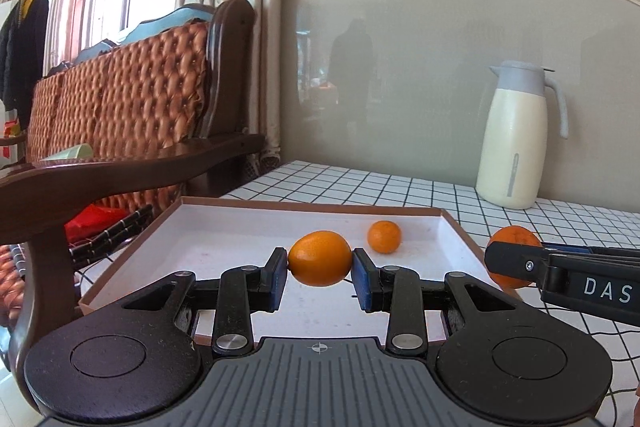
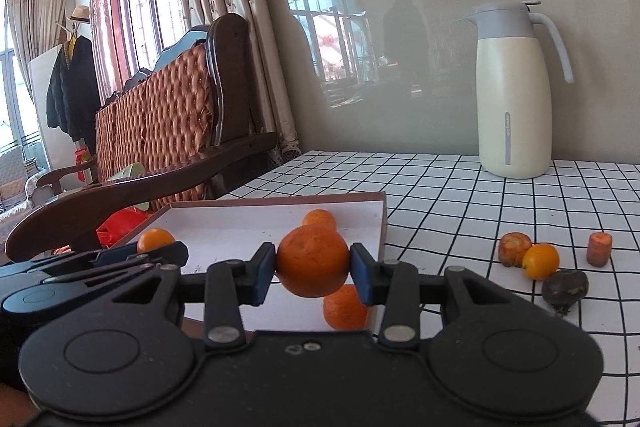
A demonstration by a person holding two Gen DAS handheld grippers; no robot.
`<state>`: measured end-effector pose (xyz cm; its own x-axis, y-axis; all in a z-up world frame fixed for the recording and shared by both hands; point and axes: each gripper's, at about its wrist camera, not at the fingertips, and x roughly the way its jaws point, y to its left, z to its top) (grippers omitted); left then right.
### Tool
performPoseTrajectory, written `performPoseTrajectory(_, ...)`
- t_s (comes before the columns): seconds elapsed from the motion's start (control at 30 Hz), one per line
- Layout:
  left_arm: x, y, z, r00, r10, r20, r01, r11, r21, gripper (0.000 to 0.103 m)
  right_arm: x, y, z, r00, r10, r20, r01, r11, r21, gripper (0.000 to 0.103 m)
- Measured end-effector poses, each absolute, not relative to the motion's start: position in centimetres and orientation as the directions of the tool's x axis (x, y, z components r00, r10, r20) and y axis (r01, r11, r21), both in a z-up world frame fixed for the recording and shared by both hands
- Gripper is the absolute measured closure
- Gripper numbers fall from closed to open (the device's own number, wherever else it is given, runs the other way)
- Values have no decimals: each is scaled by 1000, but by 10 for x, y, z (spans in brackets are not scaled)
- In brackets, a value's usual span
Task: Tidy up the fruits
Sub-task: 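Carry both oranges over the white tray and open both tools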
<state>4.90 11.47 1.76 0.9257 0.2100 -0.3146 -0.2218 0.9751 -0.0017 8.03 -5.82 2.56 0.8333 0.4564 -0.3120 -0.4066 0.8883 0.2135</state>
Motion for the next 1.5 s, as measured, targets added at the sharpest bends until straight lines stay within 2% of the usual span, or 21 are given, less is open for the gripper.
performPoseTrajectory(0.43,56,158,13,901,288,-325,-305,952,0,68,94,-31,23,828,465,-312,-414,884,218,71)
performPoseTrajectory(1.5,109,195,13,886,294,-359,-319,948,-11,68,143,-22,16,861,362,-357,-303,929,210,71)
